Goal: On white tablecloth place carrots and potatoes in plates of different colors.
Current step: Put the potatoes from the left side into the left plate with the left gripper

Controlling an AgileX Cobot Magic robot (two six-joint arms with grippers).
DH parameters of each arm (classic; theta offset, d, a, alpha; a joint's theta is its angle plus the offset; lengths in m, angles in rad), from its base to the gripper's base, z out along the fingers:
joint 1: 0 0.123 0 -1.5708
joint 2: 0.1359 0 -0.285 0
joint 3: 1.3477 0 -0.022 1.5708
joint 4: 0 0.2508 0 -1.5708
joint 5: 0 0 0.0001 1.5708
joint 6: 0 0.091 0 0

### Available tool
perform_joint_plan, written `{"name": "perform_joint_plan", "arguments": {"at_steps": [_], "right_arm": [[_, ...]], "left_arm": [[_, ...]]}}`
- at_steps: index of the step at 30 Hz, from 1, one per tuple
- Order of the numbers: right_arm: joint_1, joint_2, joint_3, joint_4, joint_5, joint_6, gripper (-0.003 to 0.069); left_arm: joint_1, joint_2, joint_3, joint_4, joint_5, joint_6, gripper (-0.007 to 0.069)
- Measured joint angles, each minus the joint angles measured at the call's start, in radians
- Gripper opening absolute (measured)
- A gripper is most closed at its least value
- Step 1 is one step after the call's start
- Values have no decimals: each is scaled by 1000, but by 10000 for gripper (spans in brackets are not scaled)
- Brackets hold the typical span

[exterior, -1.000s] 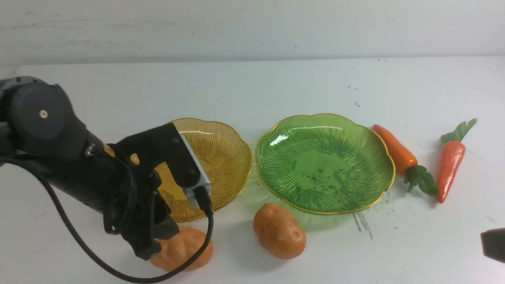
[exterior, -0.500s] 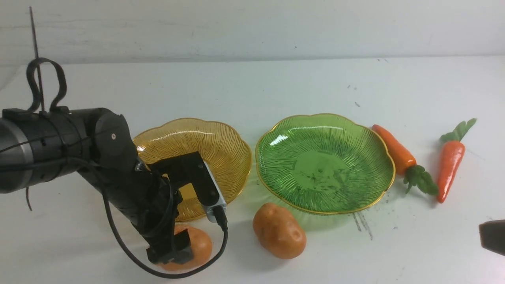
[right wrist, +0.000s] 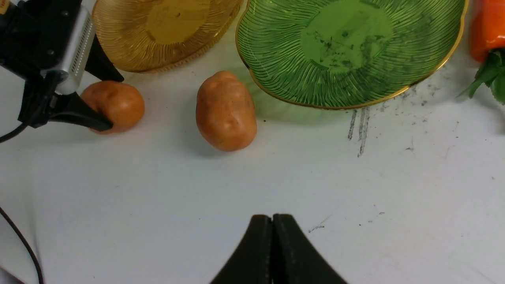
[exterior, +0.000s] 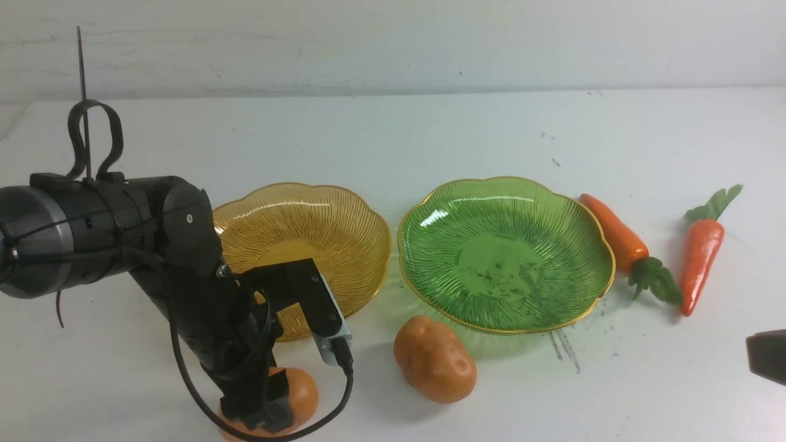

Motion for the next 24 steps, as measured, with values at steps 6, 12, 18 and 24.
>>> {"name": "perform_joint_plan", "arguments": {"at_steps": [6,12,18,24], "right_arm": [[0,0,0,0,-7,-1,-15],[0,0,0,0,-11,-1,-15],[0,0,0,0,-15,-4,-15],[0,0,0,0,-14,-4,-15]], "left_arm": [[-2,0,-3,-1,52,-53,409],[-4,-22,-48,1,61,-153,408],[-2,-72,-201,16,45,-319,407],[22,-35,-352,88,-100,-592,407]]}}
